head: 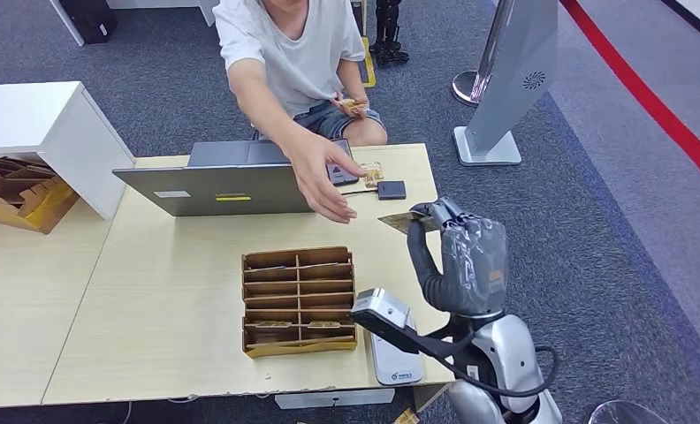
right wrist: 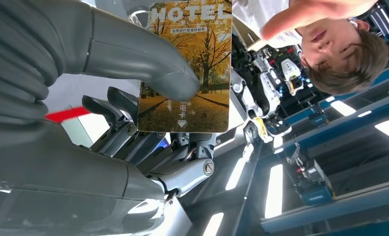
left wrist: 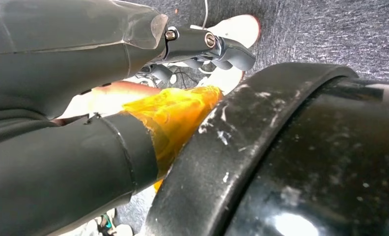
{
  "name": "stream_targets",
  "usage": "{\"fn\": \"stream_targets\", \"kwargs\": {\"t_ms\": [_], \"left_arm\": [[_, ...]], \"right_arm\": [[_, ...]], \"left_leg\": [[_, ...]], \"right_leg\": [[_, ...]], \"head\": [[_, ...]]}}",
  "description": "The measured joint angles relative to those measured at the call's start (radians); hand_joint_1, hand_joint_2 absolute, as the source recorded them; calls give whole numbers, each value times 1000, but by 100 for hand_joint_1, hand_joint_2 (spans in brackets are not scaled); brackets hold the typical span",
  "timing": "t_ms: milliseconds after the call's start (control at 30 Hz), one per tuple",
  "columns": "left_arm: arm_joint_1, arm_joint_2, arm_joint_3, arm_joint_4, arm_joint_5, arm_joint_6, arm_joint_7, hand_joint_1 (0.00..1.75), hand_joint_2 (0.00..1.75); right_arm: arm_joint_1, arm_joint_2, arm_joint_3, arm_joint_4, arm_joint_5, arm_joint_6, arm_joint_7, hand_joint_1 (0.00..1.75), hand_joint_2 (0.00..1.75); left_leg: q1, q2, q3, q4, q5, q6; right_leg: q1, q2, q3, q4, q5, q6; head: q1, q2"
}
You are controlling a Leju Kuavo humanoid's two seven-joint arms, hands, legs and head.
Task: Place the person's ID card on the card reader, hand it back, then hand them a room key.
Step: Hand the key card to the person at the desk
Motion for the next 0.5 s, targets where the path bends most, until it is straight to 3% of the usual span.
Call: {"fn": "stream_targets", "kwargs": {"t_ms": [200,500], "left_arm": [[-10,0,-20,-2,-18,-15,0,0,0],[-16,0,-31,-3,-27,-22,0,0,0]], "right_arm": [[-79,1,25,59,27,18,24,175,175],[-117,4,38,102,30,25,29,175,175]], "left_leg": [[0,0,0,0,0,0],[0,0,0,0,0,0]], "right_leg": [[0,0,0,0,0,0],[0,0,0,0,0,0]], "head": [[0,0],[0,0]]}}
